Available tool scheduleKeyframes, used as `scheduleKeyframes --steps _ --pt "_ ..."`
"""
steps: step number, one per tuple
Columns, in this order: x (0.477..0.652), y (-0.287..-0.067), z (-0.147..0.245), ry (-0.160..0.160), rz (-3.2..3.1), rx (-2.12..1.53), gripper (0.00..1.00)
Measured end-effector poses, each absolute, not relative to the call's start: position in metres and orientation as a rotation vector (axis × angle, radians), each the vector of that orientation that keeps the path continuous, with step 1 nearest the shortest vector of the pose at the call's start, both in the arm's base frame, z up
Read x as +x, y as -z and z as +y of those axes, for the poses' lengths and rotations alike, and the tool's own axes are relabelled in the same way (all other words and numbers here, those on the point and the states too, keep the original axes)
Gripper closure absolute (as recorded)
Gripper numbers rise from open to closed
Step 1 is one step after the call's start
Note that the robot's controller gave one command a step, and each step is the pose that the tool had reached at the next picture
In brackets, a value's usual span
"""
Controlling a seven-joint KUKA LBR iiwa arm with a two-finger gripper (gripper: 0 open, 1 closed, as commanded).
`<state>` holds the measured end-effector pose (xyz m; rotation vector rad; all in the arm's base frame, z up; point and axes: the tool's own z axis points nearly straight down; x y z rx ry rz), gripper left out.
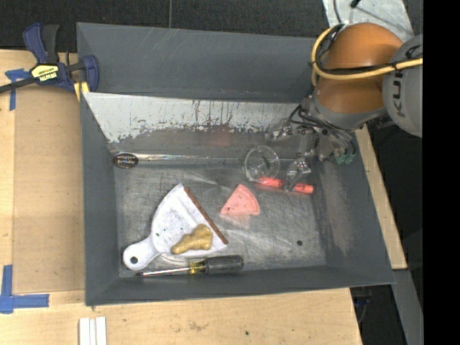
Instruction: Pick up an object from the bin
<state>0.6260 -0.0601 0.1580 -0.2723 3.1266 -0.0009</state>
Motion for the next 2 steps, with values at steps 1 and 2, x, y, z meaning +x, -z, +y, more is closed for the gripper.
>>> scheduleKeyframes --steps 1,2 --pt "0.622 -0.099 -0.026 0.003 3.109 -0.385 0.0" --pt "0.62 -0.133 0.037 -0.001 3.119 -0.414 0.0"
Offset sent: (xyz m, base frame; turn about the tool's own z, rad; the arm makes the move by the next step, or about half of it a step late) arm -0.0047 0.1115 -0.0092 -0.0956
